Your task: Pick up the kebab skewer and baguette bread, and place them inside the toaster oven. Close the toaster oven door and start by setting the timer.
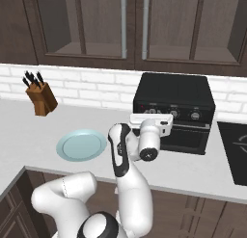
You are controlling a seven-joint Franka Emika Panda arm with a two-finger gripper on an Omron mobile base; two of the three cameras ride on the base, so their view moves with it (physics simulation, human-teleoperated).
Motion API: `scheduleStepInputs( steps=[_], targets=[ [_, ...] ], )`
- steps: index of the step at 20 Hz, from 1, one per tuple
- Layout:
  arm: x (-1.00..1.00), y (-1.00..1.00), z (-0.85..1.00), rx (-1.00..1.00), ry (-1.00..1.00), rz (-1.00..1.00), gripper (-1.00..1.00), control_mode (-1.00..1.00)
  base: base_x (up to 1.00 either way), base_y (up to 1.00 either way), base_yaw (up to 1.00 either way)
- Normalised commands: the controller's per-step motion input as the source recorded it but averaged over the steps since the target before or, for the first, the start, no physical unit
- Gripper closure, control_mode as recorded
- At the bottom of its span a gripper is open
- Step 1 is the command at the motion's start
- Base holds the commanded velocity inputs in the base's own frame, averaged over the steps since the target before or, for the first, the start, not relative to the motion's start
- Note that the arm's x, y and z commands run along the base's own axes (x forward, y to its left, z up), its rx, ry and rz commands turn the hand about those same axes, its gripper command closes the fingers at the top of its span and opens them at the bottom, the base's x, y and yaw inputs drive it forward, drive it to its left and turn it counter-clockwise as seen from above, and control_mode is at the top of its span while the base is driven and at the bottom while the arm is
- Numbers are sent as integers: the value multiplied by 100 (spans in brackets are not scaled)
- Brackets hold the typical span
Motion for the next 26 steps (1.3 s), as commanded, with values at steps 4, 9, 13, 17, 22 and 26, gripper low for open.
scheduleStepInputs(
  steps=[4, 9, 13, 17, 22, 26],
  targets=[
    [0, 0, 1, 4, 0, 0, 100, -100, 0, 0, 0],
    [0, 1, 0, 3, 0, 0, 100, -100, 0, 0, 0],
    [0, 12, 0, 2, 0, 0, 100, -100, 0, 0, 0],
    [0, 11, 1, 4, 0, 0, 100, -100, 0, 0, 0],
    [0, 17, 6, 13, 1, 0, 100, -100, 0, 0, 0],
    [1, 17, 2, 27, 4, 0, 100, -100, 0, 0, 0]
  ],
)
